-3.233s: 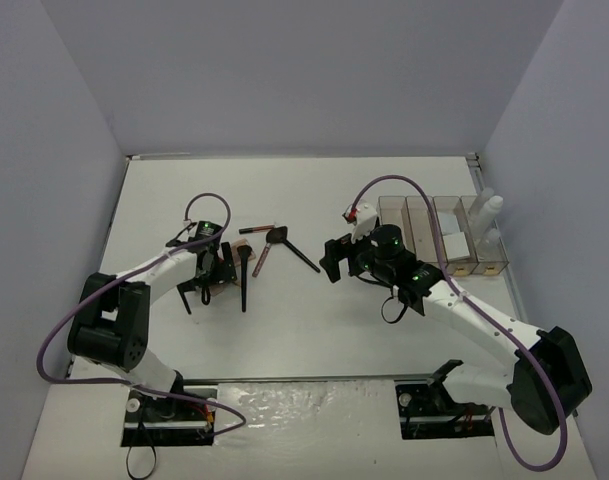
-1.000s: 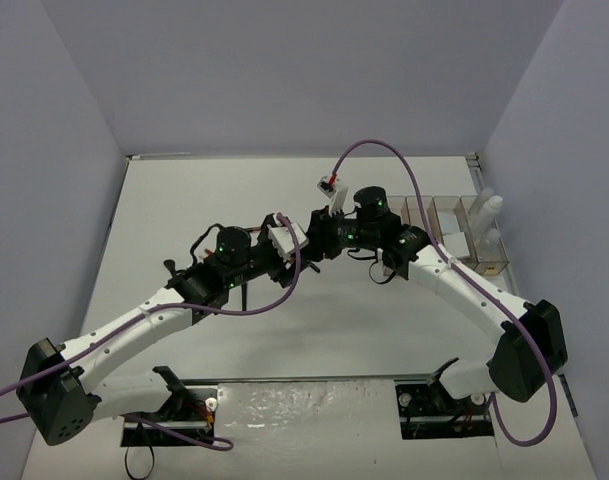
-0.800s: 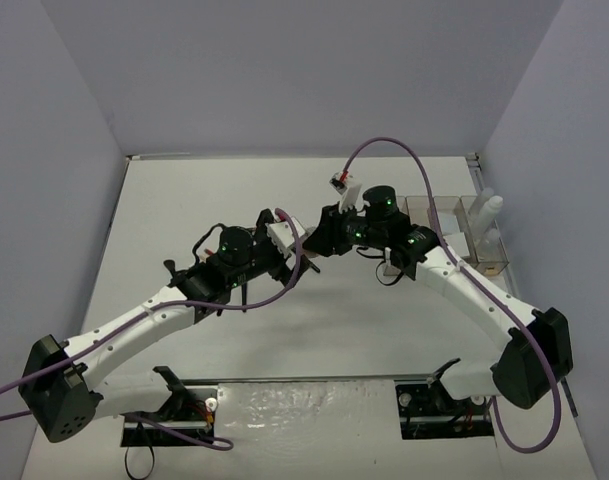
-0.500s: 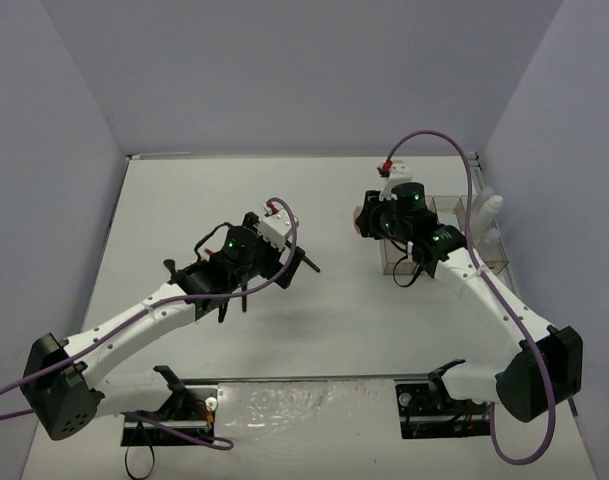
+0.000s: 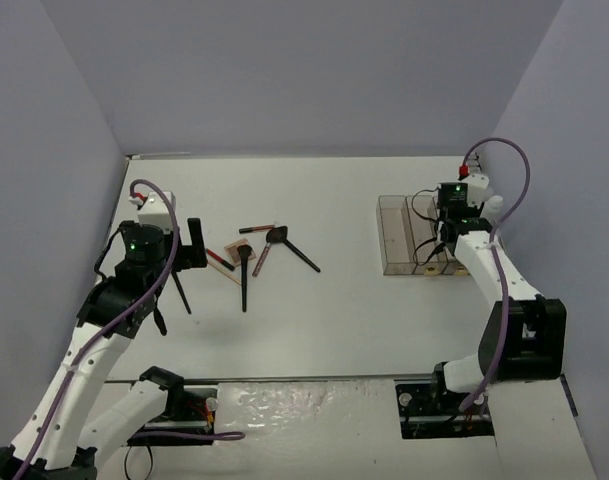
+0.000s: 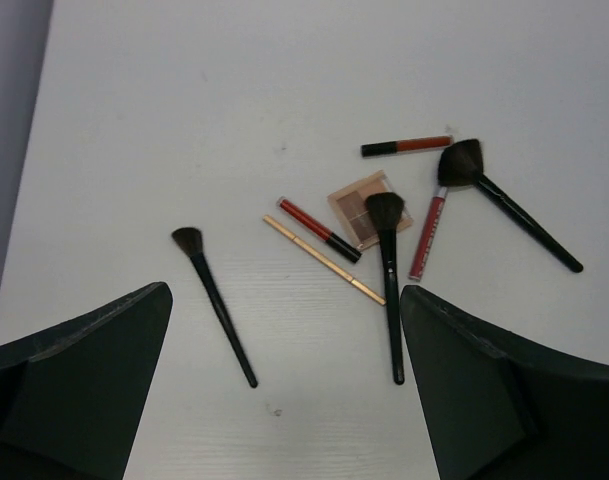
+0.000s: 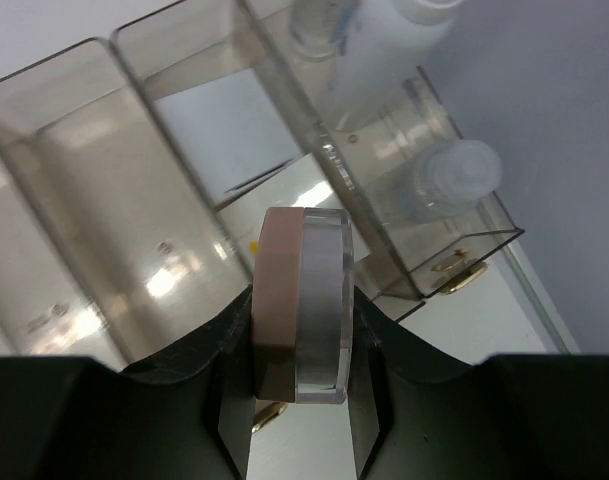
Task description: Organize the makeup
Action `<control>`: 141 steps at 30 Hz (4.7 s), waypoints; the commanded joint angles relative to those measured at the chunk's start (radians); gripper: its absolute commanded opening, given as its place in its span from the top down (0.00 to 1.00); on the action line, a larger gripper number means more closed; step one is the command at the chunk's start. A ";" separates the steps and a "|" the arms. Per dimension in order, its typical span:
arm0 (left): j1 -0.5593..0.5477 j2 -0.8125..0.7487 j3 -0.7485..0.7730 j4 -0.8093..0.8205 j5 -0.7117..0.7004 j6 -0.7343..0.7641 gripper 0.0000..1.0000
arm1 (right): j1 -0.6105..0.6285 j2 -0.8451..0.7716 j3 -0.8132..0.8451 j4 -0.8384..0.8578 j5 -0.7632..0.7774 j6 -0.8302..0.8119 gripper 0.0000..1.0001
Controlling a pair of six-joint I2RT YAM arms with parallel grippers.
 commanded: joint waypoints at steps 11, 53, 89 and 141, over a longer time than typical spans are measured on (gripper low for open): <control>0.077 -0.057 -0.087 0.032 0.072 0.026 0.03 | -0.130 0.337 0.243 0.146 0.015 -0.043 1.00; 0.105 0.487 0.046 0.178 0.231 -0.320 0.20 | 0.100 -0.244 -0.099 0.329 -0.696 0.006 0.09; -0.020 1.160 0.410 0.014 -0.073 -0.666 0.15 | 0.139 -0.329 -0.195 0.382 -0.731 0.017 0.05; -0.070 0.561 0.205 0.596 0.338 -0.372 0.82 | 0.289 -0.295 -0.149 0.613 -0.968 0.129 0.06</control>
